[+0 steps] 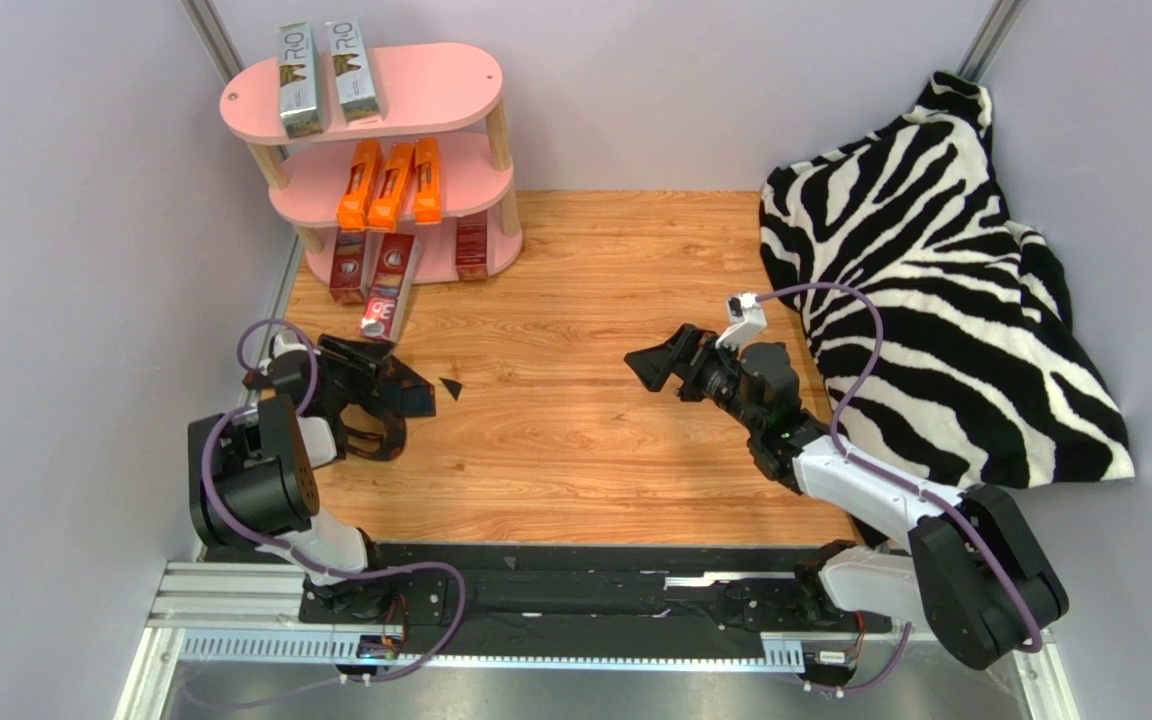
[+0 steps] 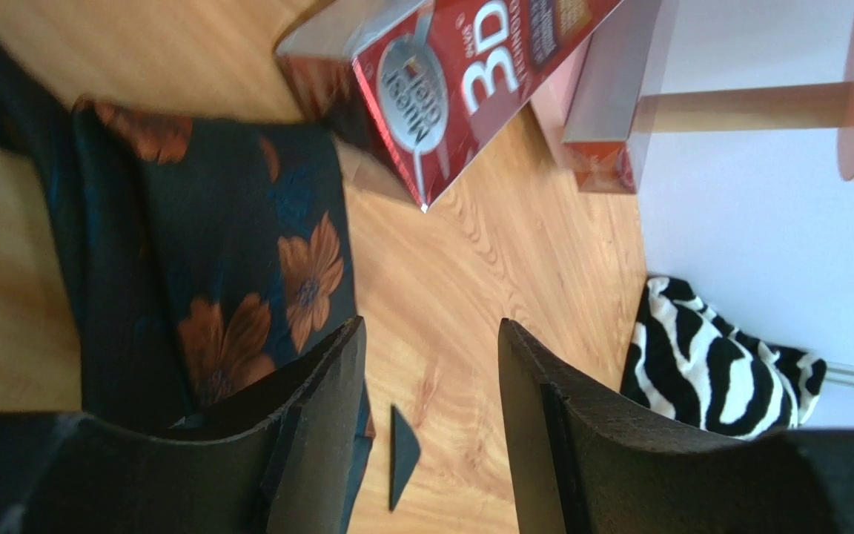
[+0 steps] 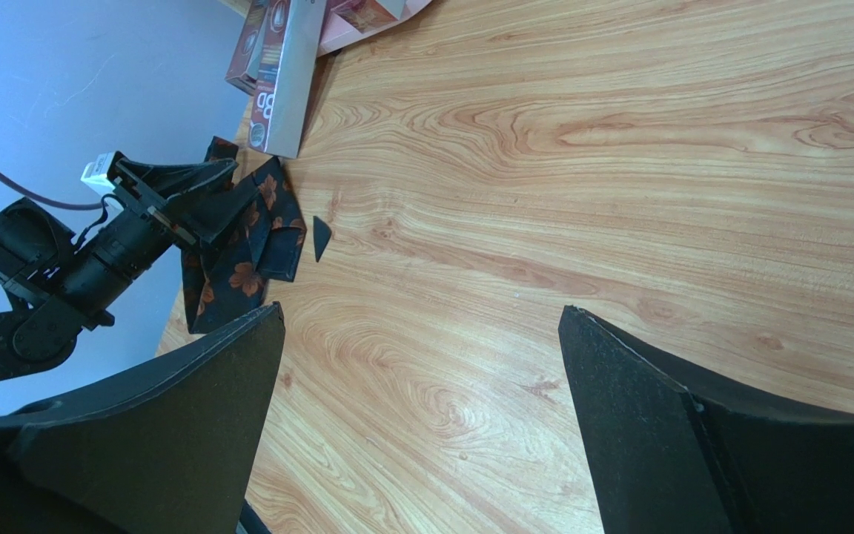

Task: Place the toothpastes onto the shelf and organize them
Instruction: Place the toothpaste on the shelf, then adjust the toothpaste on the shelf.

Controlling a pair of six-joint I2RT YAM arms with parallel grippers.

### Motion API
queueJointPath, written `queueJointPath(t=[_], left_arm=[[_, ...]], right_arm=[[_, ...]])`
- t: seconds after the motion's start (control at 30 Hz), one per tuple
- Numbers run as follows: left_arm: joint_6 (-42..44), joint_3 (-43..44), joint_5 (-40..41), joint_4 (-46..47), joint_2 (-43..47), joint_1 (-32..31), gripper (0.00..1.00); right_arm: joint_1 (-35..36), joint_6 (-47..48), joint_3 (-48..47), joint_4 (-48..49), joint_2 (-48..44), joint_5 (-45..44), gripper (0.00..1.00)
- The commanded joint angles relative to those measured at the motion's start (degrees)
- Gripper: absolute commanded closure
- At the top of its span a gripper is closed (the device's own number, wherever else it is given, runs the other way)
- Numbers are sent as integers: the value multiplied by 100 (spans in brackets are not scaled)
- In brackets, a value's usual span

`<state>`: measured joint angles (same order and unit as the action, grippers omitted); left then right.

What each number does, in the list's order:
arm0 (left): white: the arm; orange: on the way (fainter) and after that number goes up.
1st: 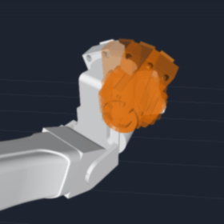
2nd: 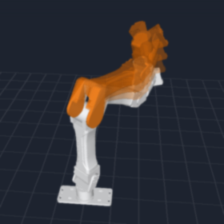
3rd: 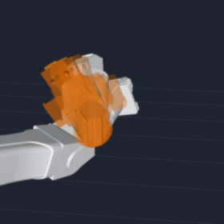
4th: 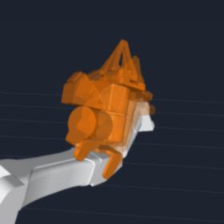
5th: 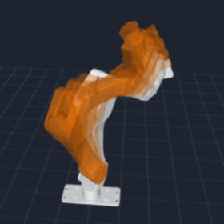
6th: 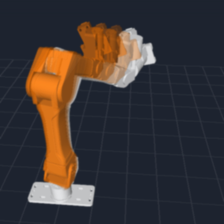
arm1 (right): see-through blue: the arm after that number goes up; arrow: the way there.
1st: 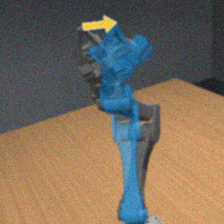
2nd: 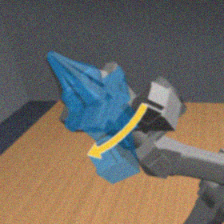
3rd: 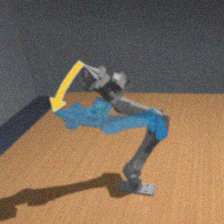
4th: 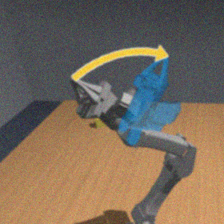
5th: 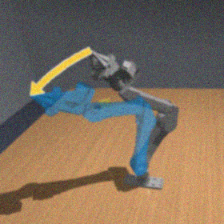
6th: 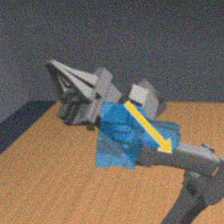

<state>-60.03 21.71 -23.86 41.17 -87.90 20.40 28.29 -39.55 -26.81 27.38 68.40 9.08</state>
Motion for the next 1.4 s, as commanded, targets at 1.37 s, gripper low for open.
queueJointPath(t=[1.37], left_arm=[[-615,1906,-603,1790,-2126,-300,60]], right_arm=[[-34,9,-61,462,419,-91,1]])
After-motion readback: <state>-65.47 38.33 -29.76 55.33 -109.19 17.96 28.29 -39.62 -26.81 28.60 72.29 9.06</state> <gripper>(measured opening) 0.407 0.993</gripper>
